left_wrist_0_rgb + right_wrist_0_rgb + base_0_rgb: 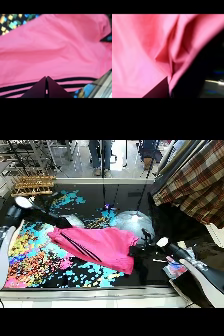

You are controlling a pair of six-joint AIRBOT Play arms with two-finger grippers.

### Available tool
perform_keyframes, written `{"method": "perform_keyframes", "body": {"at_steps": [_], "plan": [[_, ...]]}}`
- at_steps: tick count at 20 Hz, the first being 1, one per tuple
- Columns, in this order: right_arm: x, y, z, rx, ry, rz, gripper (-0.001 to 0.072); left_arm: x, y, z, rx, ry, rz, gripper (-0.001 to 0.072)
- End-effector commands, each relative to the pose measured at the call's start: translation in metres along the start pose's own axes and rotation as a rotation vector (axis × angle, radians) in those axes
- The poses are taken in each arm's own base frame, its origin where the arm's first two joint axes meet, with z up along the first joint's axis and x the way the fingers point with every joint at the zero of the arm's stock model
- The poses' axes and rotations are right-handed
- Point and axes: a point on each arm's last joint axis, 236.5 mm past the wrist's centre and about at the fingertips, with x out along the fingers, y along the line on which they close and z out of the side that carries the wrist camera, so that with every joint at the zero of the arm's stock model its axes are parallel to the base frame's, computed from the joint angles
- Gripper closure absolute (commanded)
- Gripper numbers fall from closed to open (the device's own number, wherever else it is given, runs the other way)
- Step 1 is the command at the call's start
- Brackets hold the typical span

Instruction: Fold the clothes and pants, and hang the long-sleeved shirts on hangers.

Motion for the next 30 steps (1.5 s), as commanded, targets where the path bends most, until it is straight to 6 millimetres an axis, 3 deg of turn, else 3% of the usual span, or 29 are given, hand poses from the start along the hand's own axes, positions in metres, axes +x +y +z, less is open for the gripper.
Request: {"method": "perform_keyframes", "body": {"at_steps": [1,4,5,7,9,11,13,15,18,20,22,26,29,30], "plan": [[-0.080,-0.073,0.012,-0.152,0.008,-0.456,0.0700,0.054,0.020,-0.029,-0.068,0.089,-0.051,0.0693],[-0.144,-0.088,0.024,-0.135,-0.042,-0.584,0.0701,0.091,0.024,-0.050,-0.127,0.166,-0.096,0.0693],[-0.157,-0.080,0.034,-0.119,-0.086,-0.574,0.0701,0.101,0.021,-0.054,-0.123,0.187,-0.109,0.0693],[-0.165,-0.030,0.065,-0.129,-0.200,-0.454,0.0701,0.119,0.010,-0.060,-0.099,0.226,-0.133,0.0693],[-0.154,0.034,0.090,-0.152,-0.290,-0.304,0.0701,0.135,-0.001,-0.061,-0.068,0.245,-0.141,0.0693],[-0.130,0.093,0.102,-0.200,-0.321,-0.216,0.0701,0.144,-0.008,-0.055,-0.059,0.233,-0.123,0.0693],[-0.087,0.144,0.099,-0.261,-0.290,-0.165,0.0701,0.147,-0.012,-0.055,-0.062,0.242,-0.120,0.0694],[-0.038,0.180,0.094,-0.322,-0.258,-0.129,0.0701,0.145,-0.013,-0.060,-0.086,0.266,-0.119,0.0694],[0.028,0.205,0.081,-0.361,-0.186,-0.096,0.0701,0.119,-0.016,-0.050,-0.079,0.235,-0.108,0.0694],[0.056,0.216,0.068,-0.372,-0.133,-0.066,0.0700,0.079,-0.021,-0.026,-0.045,0.149,-0.066,0.0694],[0.069,0.227,0.059,-0.389,-0.116,-0.036,0.0700,0.029,-0.023,-0.005,-0.065,0.046,-0.006,0.0694],[0.088,0.245,0.041,-0.422,-0.069,0.047,0.0698,-0.061,-0.010,0.012,-0.155,-0.131,0.103,0.0694],[0.100,0.279,0.010,-0.534,0.008,0.232,0.0692,-0.091,-0.005,0.019,-0.155,-0.208,0.154,0.0693],[0.096,0.288,0.000,-0.568,0.037,0.281,0.0588,-0.094,-0.004,0.020,-0.153,-0.217,0.161,0.0692]]}}
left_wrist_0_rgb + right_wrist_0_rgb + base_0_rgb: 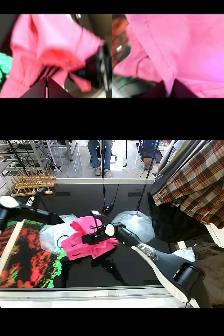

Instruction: Fold the clothes and pants, and hang the long-sleeved shirts on hangers.

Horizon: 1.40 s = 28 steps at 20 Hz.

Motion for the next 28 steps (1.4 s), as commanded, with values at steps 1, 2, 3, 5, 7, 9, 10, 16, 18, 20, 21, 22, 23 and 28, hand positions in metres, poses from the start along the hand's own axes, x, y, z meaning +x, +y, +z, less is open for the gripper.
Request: {"method": "perform_keyframes", "body": {"at_steps": [1,2,3,5,7,9,10,16,18,20,21,22,23,28], "plan": [[0.000,0.049,-0.017,-0.135,0.062,0.221,0.0442,-0.027,0.003,0.012,-0.015,-0.078,0.033,0.0692],[-0.013,0.053,-0.023,-0.183,0.105,0.253,0.0336,-0.027,0.002,0.013,-0.017,-0.084,0.027,0.0692],[-0.034,0.055,-0.027,-0.249,0.143,0.283,0.0289,-0.026,0.001,0.017,-0.017,-0.098,0.023,0.0693],[-0.085,0.047,-0.016,-0.292,0.143,0.289,0.0286,-0.025,-0.004,0.028,-0.014,-0.140,0.017,0.0693],[-0.136,0.007,0.013,-0.241,0.058,0.188,0.0286,-0.018,-0.009,0.036,-0.001,-0.162,0.020,0.0693],[-0.178,-0.054,0.041,-0.076,-0.036,0.049,0.0231,0.005,-0.018,0.030,0.012,-0.112,-0.008,0.0692],[-0.191,-0.084,0.047,0.016,-0.059,-0.002,0.0167,0.022,-0.020,0.023,0.018,-0.069,-0.020,0.0693],[-0.122,-0.155,0.010,0.318,0.085,0.067,0.0012,0.126,0.031,-0.090,-0.043,0.429,0.074,0.0693],[-0.086,-0.158,0.009,0.370,0.092,0.123,0.0012,0.134,0.050,-0.124,-0.076,0.559,0.087,0.0693],[-0.059,-0.163,0.007,0.400,0.113,0.135,0.0012,0.139,0.058,-0.137,-0.098,0.601,0.074,0.0693],[-0.049,-0.163,0.006,0.408,0.133,0.139,0.0012,0.141,0.058,-0.139,-0.080,0.605,0.063,0.0693],[-0.039,-0.162,0.005,0.413,0.154,0.145,0.0012,0.142,0.058,-0.139,-0.058,0.606,0.055,0.0693],[-0.031,-0.161,0.006,0.417,0.166,0.149,0.0012,0.142,0.057,-0.139,-0.039,0.608,0.049,0.0693],[0.004,-0.111,0.010,0.408,0.258,0.335,0.0010,0.141,0.057,-0.138,-0.037,0.605,0.050,0.0693]]}}
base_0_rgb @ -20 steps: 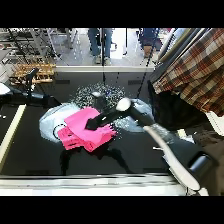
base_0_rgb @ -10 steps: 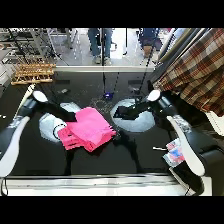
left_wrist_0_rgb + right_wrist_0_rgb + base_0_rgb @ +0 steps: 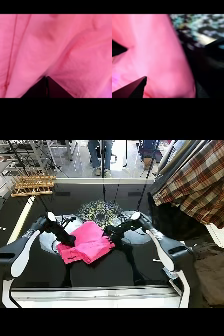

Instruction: Fold the clothes and pants, and hang the long-sleeved shirts on hangers.

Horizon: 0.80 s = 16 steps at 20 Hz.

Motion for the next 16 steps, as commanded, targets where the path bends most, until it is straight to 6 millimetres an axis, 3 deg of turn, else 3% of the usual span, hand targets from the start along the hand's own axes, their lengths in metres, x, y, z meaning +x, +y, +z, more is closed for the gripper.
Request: {"method": "perform_keyframes", "body": {"at_steps": [1,2,3,4,5,6,7,9,10,12,14,16], "plan": [[0.033,0.031,-0.010,0.012,0.099,0.138,0.0012,0.000,0.001,-0.003,0.011,0.012,0.005,0.0693],[0.041,0.042,-0.016,0.011,0.131,0.181,0.0026,-0.001,0.001,-0.002,0.013,0.008,0.007,0.0693],[0.046,0.052,-0.021,-0.002,0.153,0.211,0.0160,-0.004,0.000,-0.002,0.015,0.002,0.009,0.0693],[0.049,0.061,-0.025,-0.017,0.165,0.224,0.0343,-0.009,-0.002,-0.001,0.020,-0.008,0.014,0.0693],[0.049,0.070,-0.027,-0.039,0.171,0.229,0.0601,-0.017,-0.006,0.000,0.028,-0.023,0.020,0.0693],[0.043,0.077,-0.026,-0.057,0.165,0.233,0.0696,-0.032,-0.011,0.002,0.042,-0.054,0.034,0.0694],[0.035,0.085,-0.024,-0.075,0.149,0.233,0.0697,-0.054,-0.017,0.003,0.056,-0.100,0.054,0.0693],[-0.001,0.097,-0.014,-0.138,0.084,0.183,0.0699,-0.112,-0.035,0.001,0.092,-0.224,0.107,0.0693],[-0.030,0.101,-0.006,-0.148,0.028,0.133,0.0699,-0.143,-0.045,-0.006,0.109,-0.284,0.134,0.0692],[-0.108,0.108,0.011,-0.167,-0.121,0.044,0.0699,-0.204,-0.075,-0.034,0.144,-0.394,0.179,0.0692],[-0.207,0.115,0.014,-0.174,-0.291,-0.026,0.0699,-0.248,-0.098,-0.064,0.171,-0.488,0.235,0.0692],[-0.313,0.107,-0.005,-0.158,-0.469,-0.143,0.0699,-0.284,-0.113,-0.087,0.183,-0.592,0.297,0.0692]]}}
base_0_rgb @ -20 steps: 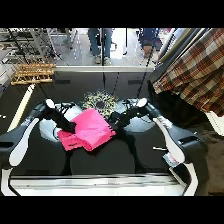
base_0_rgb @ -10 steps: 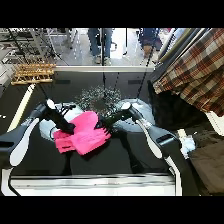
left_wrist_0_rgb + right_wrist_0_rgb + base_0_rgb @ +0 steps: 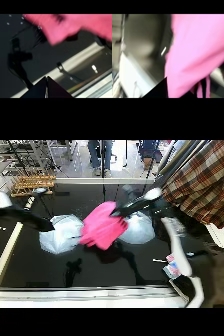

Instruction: Fold the clothes and pants, and hang the long-sleeved shirts on hangers.

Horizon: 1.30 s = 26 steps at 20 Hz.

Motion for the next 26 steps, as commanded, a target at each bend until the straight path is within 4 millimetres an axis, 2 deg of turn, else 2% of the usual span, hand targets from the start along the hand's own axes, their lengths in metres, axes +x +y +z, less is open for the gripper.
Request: {"method": "perform_keyframes", "body": {"at_steps": [1,3,5,7,8,9,10,12,13,15,16,17,18,19,21,22,23,25,26], "plan": [[-0.181,-0.015,0.004,0.022,-0.288,-0.269,0.0699,-0.083,-0.022,-0.008,0.035,-0.165,0.105,0.0692],[-0.285,-0.044,-0.030,0.114,-0.439,-0.451,0.0699,-0.103,-0.029,-0.011,0.042,-0.211,0.134,0.0692],[-0.379,-0.084,-0.089,0.301,-0.599,-0.618,0.0700,-0.109,-0.034,-0.011,0.028,-0.230,0.138,0.0691],[-0.438,-0.124,-0.159,0.497,-0.724,-0.712,0.0700,-0.108,-0.033,-0.011,0.002,-0.229,0.135,0.0691],[-0.452,-0.147,-0.197,0.617,-0.762,-0.732,0.0699,-0.106,-0.032,-0.011,0.000,-0.224,0.132,0.0691],[-0.455,-0.172,-0.239,0.760,-0.788,-0.726,0.0699,-0.105,-0.031,-0.011,-0.003,-0.220,0.130,0.0691],[-0.447,-0.195,-0.275,0.900,-0.805,-0.695,0.0699,-0.102,-0.029,-0.011,-0.006,-0.214,0.126,0.0691],[-0.411,-0.238,-0.345,1.152,-0.756,-0.655,0.0699,-0.097,-0.025,-0.009,-0.013,-0.205,0.122,0.0691],[-0.393,-0.255,-0.384,1.269,-0.693,-0.694,0.0699,-0.094,-0.024,-0.008,-0.016,-0.199,0.119,0.0691],[-0.373,-0.272,-0.444,1.415,-0.545,-0.812,0.0696,-0.090,-0.021,-0.008,-0.022,-0.189,0.113,0.0691],[-0.373,-0.276,-0.457,1.436,-0.507,-0.847,0.0671,-0.088,-0.020,-0.008,-0.024,-0.185,0.111,0.0691],[-0.378,-0.278,-0.461,1.436,-0.496,-0.866,0.0486,-0.086,-0.019,-0.007,-0.026,-0.181,0.109,0.0691],[-0.387,-0.278,-0.458,1.412,-0.498,-0.882,0.0180,-0.085,-0.018,-0.007,-0.027,-0.178,0.108,0.0691],[-0.401,-0.276,-0.452,1.362,-0.504,-0.914,0.0008,-0.085,-0.018,-0.007,-0.027,-0.178,0.108,0.0691],[-0.435,-0.263,-0.432,1.249,-0.524,-0.997,0.0007,-0.085,-0.018,-0.007,-0.026,-0.178,0.108,0.0691],[-0.454,-0.256,-0.416,1.192,-0.562,-1.038,0.0009,-0.085,-0.018,-0.007,-0.024,-0.178,0.108,0.0691],[-0.471,-0.247,-0.389,1.107,-0.613,-1.061,0.0011,-0.085,-0.018,-0.007,-0.024,-0.178,0.108,0.0691],[-0.487,-0.230,-0.304,0.856,-0.769,-1.009,0.0013,-0.085,-0.018,-0.007,-0.024,-0.178,0.108,0.0691],[-0.484,-0.219,-0.249,0.695,-0.856,-0.928,0.0016,-0.085,-0.018,-0.007,-0.024,-0.178,0.109,0.0691]]}}
